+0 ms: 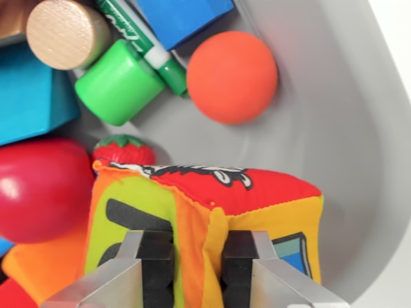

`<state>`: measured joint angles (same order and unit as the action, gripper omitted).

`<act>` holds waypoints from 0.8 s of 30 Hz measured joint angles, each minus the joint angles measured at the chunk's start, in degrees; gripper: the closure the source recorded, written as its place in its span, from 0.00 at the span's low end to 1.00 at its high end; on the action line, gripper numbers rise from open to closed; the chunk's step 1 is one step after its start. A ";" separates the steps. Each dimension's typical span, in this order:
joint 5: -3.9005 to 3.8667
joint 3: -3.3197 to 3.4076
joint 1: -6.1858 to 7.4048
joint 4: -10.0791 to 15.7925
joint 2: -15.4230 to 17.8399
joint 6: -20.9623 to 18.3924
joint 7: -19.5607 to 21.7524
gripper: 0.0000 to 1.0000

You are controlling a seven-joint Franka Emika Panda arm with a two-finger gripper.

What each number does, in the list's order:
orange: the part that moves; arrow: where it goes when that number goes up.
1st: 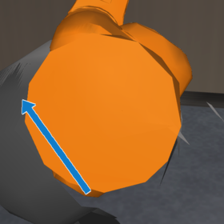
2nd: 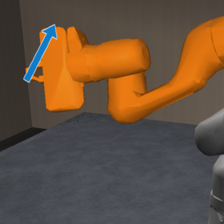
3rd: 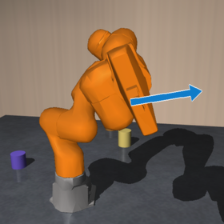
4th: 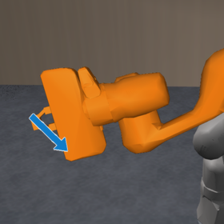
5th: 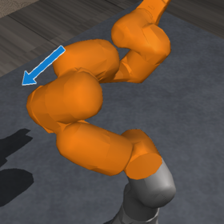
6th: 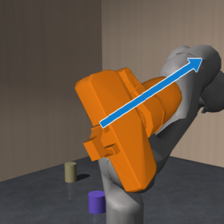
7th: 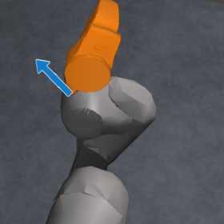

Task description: Pick an object from the bin

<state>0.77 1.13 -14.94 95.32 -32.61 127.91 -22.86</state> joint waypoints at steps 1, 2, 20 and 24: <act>0.00 0.00 0.00 -0.04 0.17 -0.20 0.00 1.00; 0.00 0.00 0.00 -0.17 0.49 -0.68 0.00 1.00; -0.05 0.04 0.00 -3.81 5.59 -9.38 0.00 1.00; -0.06 0.05 0.00 -5.00 6.41 -11.37 0.00 1.00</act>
<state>0.71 1.18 -14.94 90.32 -26.19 116.55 -22.86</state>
